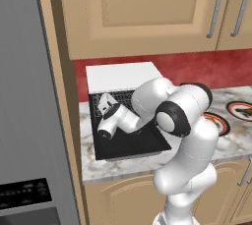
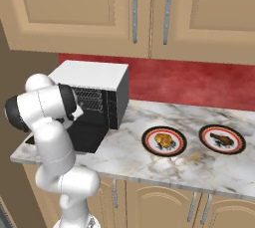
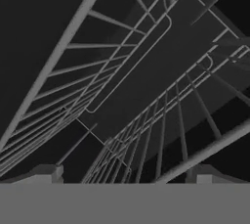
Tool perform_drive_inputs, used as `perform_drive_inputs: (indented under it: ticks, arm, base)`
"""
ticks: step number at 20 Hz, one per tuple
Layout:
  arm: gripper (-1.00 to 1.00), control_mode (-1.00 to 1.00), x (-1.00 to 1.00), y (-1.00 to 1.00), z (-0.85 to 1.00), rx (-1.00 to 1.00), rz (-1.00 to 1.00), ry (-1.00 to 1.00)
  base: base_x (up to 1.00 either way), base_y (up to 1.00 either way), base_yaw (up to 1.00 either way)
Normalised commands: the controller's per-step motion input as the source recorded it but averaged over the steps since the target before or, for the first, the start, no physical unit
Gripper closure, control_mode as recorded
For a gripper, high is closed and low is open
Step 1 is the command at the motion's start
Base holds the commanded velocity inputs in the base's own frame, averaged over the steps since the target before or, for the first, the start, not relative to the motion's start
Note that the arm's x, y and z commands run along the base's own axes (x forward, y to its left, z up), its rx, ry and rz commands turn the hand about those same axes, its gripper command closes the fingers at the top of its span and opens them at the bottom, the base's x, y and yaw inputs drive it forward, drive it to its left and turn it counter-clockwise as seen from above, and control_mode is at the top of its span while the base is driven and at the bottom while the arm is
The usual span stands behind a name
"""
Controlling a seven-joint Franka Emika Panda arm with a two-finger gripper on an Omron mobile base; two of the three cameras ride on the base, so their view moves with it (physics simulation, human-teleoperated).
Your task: Open the toaster oven door. Place the bread on the top rack in the toaster oven and place the chicken drumstick on the bottom rack.
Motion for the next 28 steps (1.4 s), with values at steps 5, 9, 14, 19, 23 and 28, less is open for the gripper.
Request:
perform_drive_inputs:
  ticks: [5,9,14,19,23,28]
  arm:
    - [-1.00,-1.00,0.47,0.00,-0.02,-0.05,0.00,0.00]
    - [1.00,-1.00,0.22,0.00,-0.11,-0.04,0.00,0.10]
    - [1.00,-1.00,-0.05,0.00,-0.04,-0.03,0.01,0.32]
    - [1.00,-1.00,-0.62,-0.09,-0.10,0.00,0.07,0.44]
    - [1.00,-1.00,-0.97,-0.27,-0.24,0.00,0.08,0.35]
    - [1.00,-1.00,-1.00,-0.33,-0.26,0.00,0.07,0.31]
  base:
    - [0.00,0.00,0.00]
    - [0.00,0.00,0.00]
    - [0.00,0.00,0.00]
    - [0.00,0.00,0.00]
    - [0.00,0.00,0.00]
    - [0.00,0.00,0.00]
